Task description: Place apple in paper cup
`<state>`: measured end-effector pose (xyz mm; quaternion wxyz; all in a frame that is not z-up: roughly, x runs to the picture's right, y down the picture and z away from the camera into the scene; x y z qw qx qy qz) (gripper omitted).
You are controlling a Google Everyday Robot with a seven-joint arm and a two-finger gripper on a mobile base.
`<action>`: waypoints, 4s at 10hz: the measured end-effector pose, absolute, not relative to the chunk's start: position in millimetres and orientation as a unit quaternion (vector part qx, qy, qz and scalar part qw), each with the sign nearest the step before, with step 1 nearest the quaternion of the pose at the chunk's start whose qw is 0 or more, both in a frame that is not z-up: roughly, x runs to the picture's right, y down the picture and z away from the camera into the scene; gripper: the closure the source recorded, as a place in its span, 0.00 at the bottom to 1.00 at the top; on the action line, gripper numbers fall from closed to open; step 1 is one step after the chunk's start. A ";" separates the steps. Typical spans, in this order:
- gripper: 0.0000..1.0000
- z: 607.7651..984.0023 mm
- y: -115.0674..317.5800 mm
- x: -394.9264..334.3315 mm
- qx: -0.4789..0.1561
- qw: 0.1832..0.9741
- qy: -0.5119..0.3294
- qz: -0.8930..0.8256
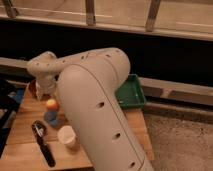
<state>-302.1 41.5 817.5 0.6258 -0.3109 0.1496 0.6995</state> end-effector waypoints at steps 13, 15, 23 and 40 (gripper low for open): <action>0.35 870.3 57.8 -320.3 -0.347 0.574 0.156 0.725; 0.35 873.1 61.3 -324.5 -0.353 0.571 0.154 0.725; 0.35 876.2 80.8 -326.8 -0.377 0.553 0.146 0.728; 0.35 892.3 78.7 -325.6 -0.396 0.513 0.106 0.754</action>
